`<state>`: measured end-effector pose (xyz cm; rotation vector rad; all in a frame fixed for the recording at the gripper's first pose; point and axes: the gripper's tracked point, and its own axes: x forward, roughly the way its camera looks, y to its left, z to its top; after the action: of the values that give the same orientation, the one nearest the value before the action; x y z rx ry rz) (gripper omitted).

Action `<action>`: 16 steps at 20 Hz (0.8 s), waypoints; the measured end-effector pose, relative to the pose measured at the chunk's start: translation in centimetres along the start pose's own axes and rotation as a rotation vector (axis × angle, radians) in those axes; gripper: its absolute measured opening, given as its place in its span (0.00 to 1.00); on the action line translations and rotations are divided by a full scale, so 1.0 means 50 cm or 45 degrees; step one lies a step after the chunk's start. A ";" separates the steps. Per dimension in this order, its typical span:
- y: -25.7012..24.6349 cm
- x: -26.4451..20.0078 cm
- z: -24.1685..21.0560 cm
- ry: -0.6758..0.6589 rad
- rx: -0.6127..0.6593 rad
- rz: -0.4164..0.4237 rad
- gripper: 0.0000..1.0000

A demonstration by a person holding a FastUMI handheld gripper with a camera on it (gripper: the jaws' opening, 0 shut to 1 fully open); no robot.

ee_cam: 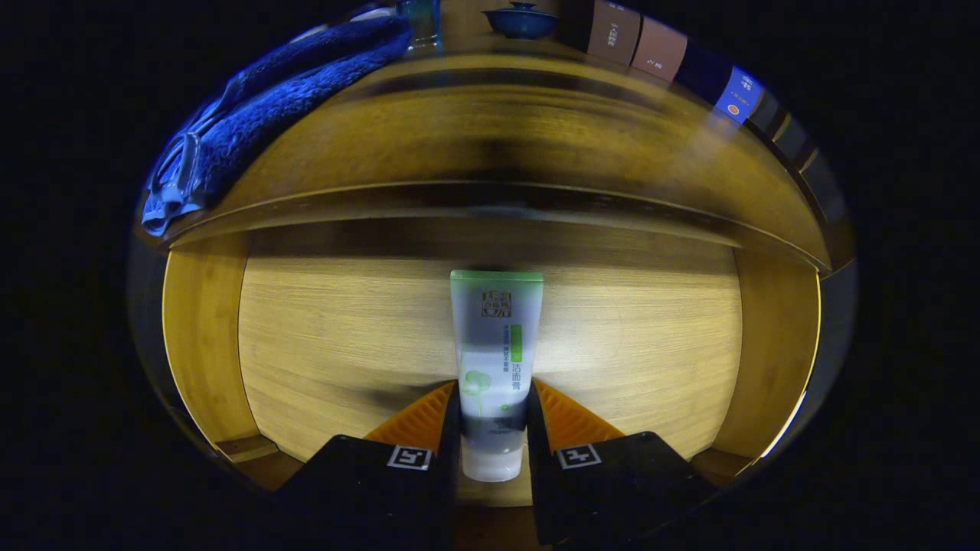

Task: Pull open the drawer, take out the items inside it, and place them on the countertop above the cabinet.

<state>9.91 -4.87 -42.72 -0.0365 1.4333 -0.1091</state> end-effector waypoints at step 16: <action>-0.021 -0.250 -0.011 -0.331 0.059 0.156 0.32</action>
<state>7.63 -4.68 -30.38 0.0729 1.1698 -0.0348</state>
